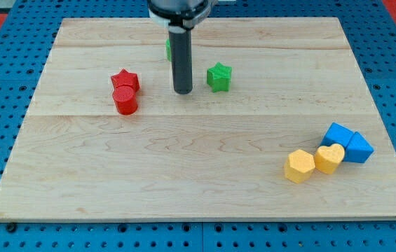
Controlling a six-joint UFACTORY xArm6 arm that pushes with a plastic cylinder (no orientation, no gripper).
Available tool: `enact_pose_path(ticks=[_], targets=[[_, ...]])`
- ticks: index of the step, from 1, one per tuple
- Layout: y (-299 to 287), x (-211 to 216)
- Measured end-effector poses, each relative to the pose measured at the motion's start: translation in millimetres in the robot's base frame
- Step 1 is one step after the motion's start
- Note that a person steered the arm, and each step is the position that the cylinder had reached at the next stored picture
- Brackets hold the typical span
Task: Separate the red star from red circle
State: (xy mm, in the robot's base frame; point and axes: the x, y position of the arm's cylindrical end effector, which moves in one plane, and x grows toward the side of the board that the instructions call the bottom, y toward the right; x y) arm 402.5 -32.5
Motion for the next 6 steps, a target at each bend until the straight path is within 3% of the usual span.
enact_pose_path(ticks=[1, 2, 3, 5, 6], targets=[[-76.2, -9.6], [-147.9, -48.3], [-159.1, -51.9], [-48.8, -117.6], [-44.6, -99.5]])
